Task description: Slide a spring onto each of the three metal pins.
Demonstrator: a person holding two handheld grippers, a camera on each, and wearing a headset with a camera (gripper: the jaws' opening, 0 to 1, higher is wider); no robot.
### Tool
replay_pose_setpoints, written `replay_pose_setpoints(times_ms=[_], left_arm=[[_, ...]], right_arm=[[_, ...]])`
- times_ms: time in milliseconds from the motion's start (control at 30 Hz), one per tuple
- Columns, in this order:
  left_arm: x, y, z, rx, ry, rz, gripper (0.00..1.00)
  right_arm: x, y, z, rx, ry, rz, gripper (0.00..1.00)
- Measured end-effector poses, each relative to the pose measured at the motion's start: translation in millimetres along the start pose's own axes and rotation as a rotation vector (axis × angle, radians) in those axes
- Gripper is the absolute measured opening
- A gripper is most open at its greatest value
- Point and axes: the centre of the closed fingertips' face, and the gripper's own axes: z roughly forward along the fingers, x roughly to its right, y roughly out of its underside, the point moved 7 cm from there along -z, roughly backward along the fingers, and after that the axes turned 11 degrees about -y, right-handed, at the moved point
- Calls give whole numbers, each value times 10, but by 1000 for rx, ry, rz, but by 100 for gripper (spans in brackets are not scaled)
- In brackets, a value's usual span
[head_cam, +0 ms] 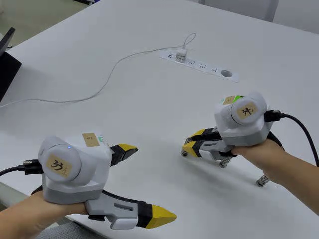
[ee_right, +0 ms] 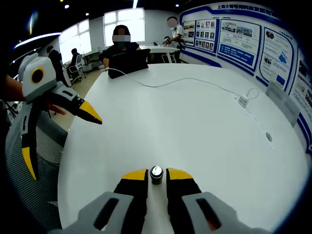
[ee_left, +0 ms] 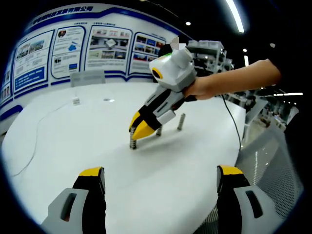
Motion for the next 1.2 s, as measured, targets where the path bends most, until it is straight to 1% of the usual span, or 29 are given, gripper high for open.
replay_pose_setpoints(times_ms=[167, 333, 567, 633, 733, 833, 867, 900, 933, 1067, 1100, 1200], left_arm=[[5, 12, 3, -8, 2, 4, 97], [9, -4, -2, -1, 3, 0, 97], [-19, -6, -4, 0, -17, -5, 97], [-27, -8, -6, 1, -22, -7, 97], [-36, -7, -7, 0, -30, -6, 97], [-43, -14, -12, 3, -39, -2, 97], [-42, -18, -15, 4, -39, -2, 97], [-43, -21, -17, 6, -41, -3, 97], [-45, -21, -18, 7, -42, -3, 97], [-54, -27, -22, 11, -47, 2, 97], [-51, -31, -23, 14, -46, 2, 97], [-46, -32, -29, 14, -46, 5, 96]], right_arm=[[-23, -25, -45, 11, 1, -4, 17], [-48, -34, -101, 17, -6, -10, 20], [-65, -78, -235, 58, 5, -7, 23], [-78, -96, -295, 78, 12, -8, 24], [-76, -98, -410, 116, 71, 0, 30], [-107, -70, -544, 203, 107, 35, 30], [-111, -59, -583, 218, 117, 38, 30], [-108, -53, -626, 235, 134, 28, 30], [-115, -55, -692, 268, 152, -2, 30], [-161, 7, -876, 299, 169, -8, 31], [-167, 22, -934, 309, 181, -7, 32], [-184, 71, -1042, 325, 195, 11, 34]])
